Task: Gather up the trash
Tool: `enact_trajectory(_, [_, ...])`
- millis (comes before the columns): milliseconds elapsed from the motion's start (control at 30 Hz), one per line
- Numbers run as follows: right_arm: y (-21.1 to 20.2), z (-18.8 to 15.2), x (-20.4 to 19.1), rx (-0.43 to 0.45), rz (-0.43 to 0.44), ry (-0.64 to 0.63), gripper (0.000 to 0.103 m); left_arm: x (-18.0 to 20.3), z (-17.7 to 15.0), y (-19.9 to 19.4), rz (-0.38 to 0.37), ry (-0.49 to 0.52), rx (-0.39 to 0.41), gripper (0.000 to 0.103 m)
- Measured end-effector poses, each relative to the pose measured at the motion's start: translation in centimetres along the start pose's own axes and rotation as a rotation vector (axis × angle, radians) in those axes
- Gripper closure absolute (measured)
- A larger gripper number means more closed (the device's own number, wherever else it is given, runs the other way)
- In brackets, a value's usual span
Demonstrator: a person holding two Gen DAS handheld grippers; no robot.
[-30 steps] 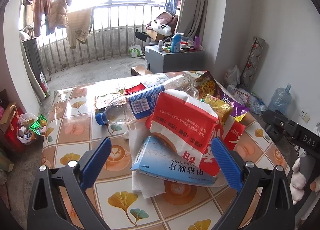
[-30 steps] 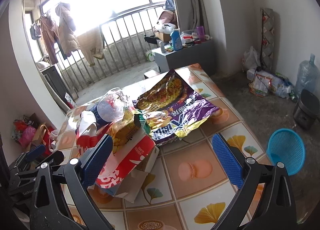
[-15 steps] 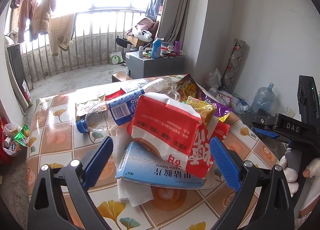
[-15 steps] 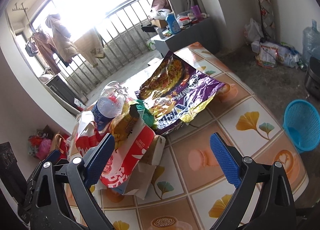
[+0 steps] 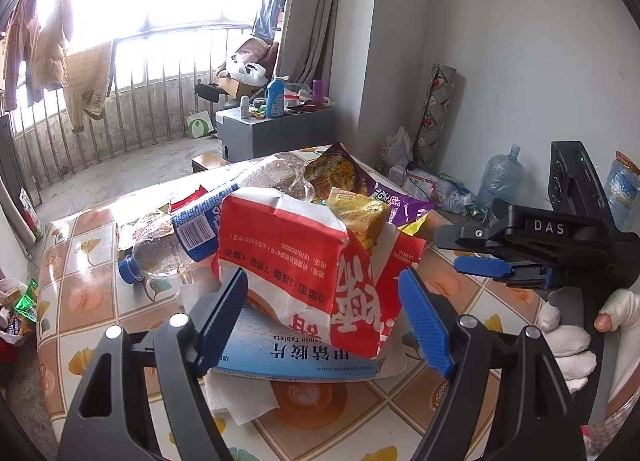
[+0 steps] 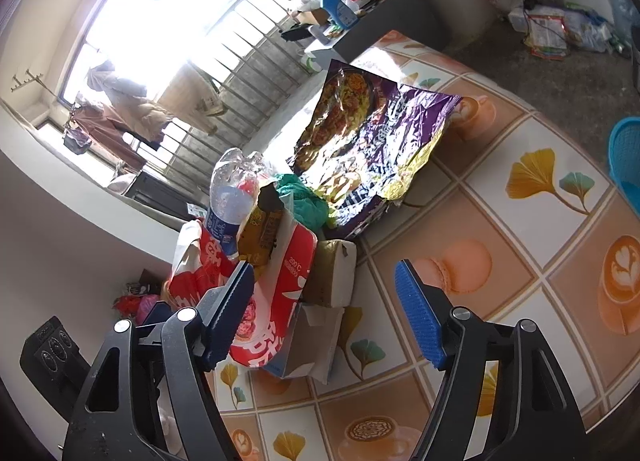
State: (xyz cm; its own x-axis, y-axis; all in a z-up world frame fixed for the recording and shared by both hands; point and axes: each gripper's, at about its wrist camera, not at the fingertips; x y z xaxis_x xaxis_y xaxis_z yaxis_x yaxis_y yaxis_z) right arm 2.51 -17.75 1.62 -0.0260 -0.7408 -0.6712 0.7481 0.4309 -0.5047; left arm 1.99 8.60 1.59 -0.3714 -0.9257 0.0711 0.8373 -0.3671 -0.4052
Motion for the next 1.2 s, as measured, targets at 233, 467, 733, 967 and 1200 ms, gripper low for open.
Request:
enact_trajectory(233, [0.2,1.5,-1.6,0.013,0.084,-0.010,0.048,1.5,-0.9,2.6,0.092,0.091,-0.037,0.031])
enact_trajectory(467, [3.6,3.0,-2.4,-0.010,0.083,-0.043,0.048,0.9,-2.0,4.1,0.140,0.053,-0.122,0.053])
enact_trajectory(733, [7.7,3.1,-3.4,-0.121,0.058,-0.133,0.066,0.0,-2.1,3.5,0.179,0.014,-0.128,0.069])
enact_trajectory(967, [5.6,2.1,-4.4,-0.105,0.044,-0.201,0.079,-0.4,-2.4,2.8,0.200,-0.001,-0.125,0.078])
enact_trajectory(1200, [2.5,1.3,-6.2,-0.075,0.148,-0.191,0.079,-0.9,-3.2,2.4,0.198,-0.026,-0.123,0.081])
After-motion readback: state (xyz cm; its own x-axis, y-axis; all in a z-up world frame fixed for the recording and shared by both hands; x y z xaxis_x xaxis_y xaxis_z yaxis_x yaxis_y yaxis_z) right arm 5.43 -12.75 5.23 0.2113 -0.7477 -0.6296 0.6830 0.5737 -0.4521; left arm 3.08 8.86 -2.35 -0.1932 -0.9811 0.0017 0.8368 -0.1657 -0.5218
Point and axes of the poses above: each gripper's, at about its wrist camera, not at the fingertips, and y roughly the way its jaws point, x to its right, z to its top, and after that the axes turned 11 degrees about x, right-handed
